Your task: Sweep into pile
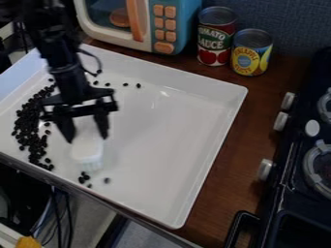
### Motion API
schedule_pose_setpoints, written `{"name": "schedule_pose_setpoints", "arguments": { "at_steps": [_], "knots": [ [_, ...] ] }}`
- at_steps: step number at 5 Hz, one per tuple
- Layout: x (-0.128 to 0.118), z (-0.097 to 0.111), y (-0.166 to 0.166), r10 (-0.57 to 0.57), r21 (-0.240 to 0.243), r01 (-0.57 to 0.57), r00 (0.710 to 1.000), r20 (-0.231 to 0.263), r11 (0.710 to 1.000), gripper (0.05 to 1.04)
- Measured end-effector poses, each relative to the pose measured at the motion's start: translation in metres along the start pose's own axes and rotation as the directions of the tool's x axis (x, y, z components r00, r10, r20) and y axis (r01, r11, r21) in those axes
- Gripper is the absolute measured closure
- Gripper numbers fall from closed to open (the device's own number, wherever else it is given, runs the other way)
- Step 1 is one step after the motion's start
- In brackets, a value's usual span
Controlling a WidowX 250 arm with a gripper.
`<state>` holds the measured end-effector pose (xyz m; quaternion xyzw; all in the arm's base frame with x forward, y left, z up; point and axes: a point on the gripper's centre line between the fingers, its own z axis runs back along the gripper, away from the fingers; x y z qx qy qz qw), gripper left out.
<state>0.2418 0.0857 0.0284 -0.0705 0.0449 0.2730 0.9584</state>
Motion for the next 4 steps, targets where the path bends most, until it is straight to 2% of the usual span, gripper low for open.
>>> {"name": "schedule_pose_setpoints", "arguments": {
  "at_steps": [2, 3, 4],
  "knots": [
    [0.004, 0.012, -0.067, -0.032, -0.050, 0.033, 0.999, 0.024, 0.998, 0.375],
    [0.016, -0.013, -0.097, -0.027, -0.016, 0.026, 0.999, -0.020, 1.000, 0.375],
    [0.043, -0.016, -0.111, -0.005, -0.014, 0.005, 1.000, -0.005, 1.000, 0.375]
  ]
}}
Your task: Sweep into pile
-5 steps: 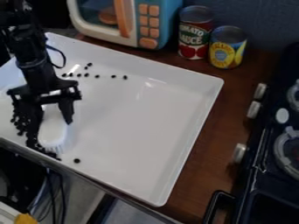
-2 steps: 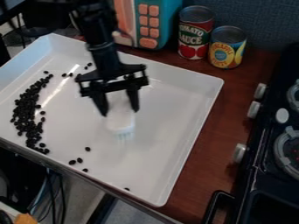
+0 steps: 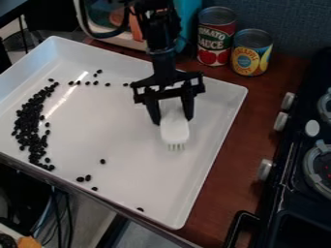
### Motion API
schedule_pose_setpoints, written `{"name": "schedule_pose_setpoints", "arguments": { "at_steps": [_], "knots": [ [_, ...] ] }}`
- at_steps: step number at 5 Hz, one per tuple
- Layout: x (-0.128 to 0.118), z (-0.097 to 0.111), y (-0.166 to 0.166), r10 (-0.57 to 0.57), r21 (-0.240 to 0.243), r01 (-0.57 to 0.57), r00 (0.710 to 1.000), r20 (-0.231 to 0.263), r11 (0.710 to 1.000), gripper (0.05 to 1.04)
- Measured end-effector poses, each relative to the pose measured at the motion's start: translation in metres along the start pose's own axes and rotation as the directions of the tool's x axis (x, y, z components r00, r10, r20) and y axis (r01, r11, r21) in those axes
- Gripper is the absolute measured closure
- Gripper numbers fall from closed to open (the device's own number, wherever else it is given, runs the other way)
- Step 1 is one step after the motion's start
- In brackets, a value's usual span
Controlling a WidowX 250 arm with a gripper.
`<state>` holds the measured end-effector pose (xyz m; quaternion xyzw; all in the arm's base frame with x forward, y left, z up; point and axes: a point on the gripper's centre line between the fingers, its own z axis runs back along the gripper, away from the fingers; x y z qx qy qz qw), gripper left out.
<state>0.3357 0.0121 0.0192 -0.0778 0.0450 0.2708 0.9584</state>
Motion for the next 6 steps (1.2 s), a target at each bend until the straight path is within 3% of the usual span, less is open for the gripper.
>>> {"name": "schedule_pose_setpoints", "arguments": {
  "at_steps": [1, 3, 5, 6],
  "knots": [
    [0.031, 0.001, -0.004, 0.058, -0.018, -0.057, 0.998, 0.018, 0.998, 0.375],
    [0.069, 0.007, 0.007, 0.135, -0.047, -0.133, 0.990, 0.051, 0.990, 0.375],
    [0.096, 0.018, 0.062, 0.330, -0.129, -0.325, 0.944, 0.014, 0.937, 0.375],
    [0.104, 0.024, 0.087, 0.390, -0.147, -0.384, 0.920, 0.020, 0.912, 0.375]
  ]
}}
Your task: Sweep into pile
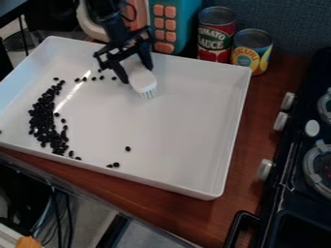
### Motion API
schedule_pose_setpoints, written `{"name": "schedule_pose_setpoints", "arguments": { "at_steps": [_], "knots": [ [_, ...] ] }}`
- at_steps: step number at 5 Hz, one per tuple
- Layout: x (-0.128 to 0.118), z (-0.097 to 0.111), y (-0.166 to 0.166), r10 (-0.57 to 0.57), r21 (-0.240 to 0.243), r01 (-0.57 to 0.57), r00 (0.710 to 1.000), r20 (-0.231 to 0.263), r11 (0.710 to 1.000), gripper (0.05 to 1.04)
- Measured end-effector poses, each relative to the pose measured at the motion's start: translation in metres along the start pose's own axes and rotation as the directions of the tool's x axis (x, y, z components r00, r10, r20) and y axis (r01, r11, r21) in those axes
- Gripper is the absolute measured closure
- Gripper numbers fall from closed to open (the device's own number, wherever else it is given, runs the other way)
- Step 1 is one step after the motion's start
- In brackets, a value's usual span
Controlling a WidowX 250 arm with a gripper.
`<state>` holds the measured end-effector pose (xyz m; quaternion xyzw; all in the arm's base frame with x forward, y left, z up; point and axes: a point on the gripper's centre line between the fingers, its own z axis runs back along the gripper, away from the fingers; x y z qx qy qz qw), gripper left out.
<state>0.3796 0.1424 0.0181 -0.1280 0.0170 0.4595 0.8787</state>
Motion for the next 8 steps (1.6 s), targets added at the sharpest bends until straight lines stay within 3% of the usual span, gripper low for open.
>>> {"name": "schedule_pose_setpoints", "arguments": {
  "at_steps": [3, 4, 5, 6, 7, 8],
  "knots": [
    [0.029, 0.009, 0.024, 0.094, -0.030, -0.093, 0.996, 0.014, 0.995, 0.375],
    [0.039, 0.013, 0.039, 0.171, -0.077, -0.168, 0.985, 0.035, 0.983, 0.375],
    [0.040, 0.016, 0.056, 0.300, -0.150, -0.287, 0.951, 0.073, 0.946, 0.375],
    [0.028, 0.016, 0.077, 0.449, -0.250, -0.417, 0.889, 0.086, 0.874, 0.375],
    [0.011, 0.016, 0.096, 0.563, -0.323, -0.509, 0.821, 0.097, 0.798, 0.375],
    [-0.011, 0.015, 0.115, 0.621, -0.367, -0.552, 0.778, 0.097, 0.749, 0.375]
  ]
}}
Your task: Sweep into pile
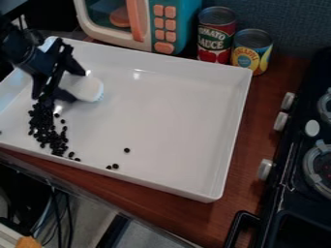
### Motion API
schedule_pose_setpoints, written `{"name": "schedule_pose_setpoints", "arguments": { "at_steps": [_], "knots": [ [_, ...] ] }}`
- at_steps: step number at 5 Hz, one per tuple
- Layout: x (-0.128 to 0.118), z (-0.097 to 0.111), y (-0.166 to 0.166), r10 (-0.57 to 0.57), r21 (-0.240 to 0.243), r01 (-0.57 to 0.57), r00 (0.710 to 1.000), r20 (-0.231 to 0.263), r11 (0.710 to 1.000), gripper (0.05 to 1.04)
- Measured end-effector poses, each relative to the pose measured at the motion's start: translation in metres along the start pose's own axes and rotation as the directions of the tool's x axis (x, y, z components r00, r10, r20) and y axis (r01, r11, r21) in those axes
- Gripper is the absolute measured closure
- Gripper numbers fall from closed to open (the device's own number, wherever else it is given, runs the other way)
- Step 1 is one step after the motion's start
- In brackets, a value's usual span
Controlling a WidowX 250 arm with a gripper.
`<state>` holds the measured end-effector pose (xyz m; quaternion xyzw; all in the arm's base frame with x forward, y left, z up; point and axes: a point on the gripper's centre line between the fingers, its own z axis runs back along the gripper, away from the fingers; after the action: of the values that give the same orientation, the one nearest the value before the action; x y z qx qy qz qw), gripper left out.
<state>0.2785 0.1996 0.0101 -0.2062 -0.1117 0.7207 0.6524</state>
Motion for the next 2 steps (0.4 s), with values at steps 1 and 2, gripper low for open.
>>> {"name": "schedule_pose_setpoints", "arguments": {
  "at_steps": [1, 2],
  "knots": [
    [-0.002, 0.006, 0.018, -0.006, -0.005, 0.005, 1.000, -0.010, 1.000, 0.375],
    [-0.001, 0.009, 0.028, -0.005, 0.001, 0.005, 1.000, -0.009, 1.000, 0.375]
  ]
}}
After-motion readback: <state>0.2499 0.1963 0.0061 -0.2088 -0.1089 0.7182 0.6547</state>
